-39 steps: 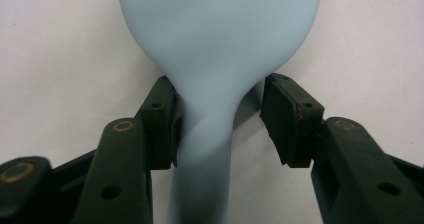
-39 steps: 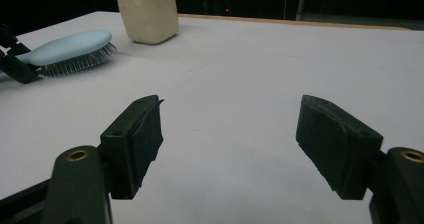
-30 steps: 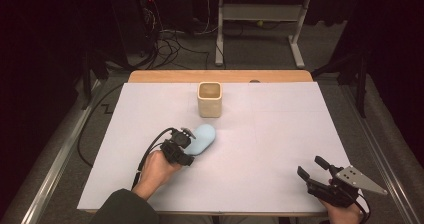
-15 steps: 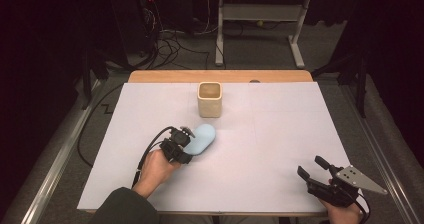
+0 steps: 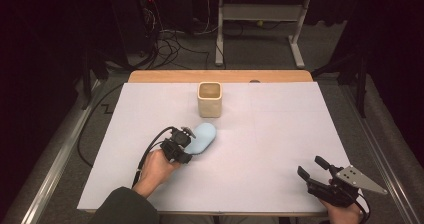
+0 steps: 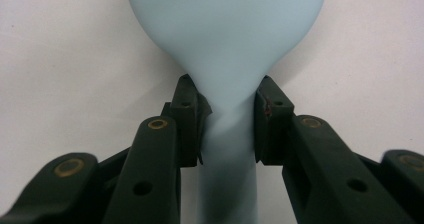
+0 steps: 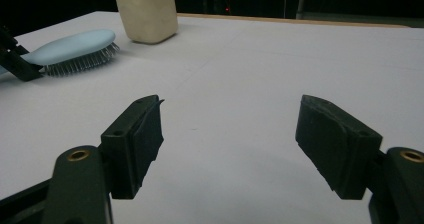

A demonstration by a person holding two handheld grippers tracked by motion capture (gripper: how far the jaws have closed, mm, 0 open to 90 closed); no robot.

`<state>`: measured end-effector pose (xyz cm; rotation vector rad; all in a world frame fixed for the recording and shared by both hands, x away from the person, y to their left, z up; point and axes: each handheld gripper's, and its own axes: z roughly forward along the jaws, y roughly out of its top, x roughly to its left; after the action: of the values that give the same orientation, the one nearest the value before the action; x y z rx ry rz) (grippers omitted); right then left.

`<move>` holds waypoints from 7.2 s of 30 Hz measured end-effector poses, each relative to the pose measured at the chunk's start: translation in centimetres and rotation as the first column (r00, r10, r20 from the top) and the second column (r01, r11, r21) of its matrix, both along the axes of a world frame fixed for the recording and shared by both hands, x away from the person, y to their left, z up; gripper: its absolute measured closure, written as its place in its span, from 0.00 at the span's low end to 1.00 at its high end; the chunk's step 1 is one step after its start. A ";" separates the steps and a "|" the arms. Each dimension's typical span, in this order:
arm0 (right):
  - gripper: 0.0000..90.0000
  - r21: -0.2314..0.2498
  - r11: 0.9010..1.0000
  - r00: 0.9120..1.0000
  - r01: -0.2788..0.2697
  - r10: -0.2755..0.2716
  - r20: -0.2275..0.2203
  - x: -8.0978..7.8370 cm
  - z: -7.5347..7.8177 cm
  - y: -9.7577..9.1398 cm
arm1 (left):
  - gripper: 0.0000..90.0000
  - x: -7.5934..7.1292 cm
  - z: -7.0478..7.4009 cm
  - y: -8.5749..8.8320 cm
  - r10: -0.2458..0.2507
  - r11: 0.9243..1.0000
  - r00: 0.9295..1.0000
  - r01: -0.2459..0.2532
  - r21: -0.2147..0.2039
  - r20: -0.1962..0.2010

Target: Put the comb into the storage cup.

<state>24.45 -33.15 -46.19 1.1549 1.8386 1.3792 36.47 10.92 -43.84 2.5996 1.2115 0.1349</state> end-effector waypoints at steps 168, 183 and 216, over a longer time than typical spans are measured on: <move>0.19 0.026 0.991 0.991 -0.131 0.130 0.023 0.3 0.4 6.6 | 0.77 -2.9 3.8 -6.4 -0.211 0.944 0.958 0.251 -0.214 0.196; 0.18 0.065 0.983 0.985 -0.174 0.174 -0.010 1.3 0.9 8.6 | 0.77 -3.5 4.1 -6.7 -0.215 0.940 0.950 0.265 -0.216 0.228; 0.18 0.163 0.952 0.954 -0.259 0.279 -0.112 6.1 2.0 14.3 | 0.77 -4.1 3.8 -6.8 -0.206 0.931 0.941 0.273 -0.241 0.268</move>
<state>30.59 -18.82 -44.20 1.1224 2.0811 1.6485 32.39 4.14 -40.00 2.3805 0.7598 0.2068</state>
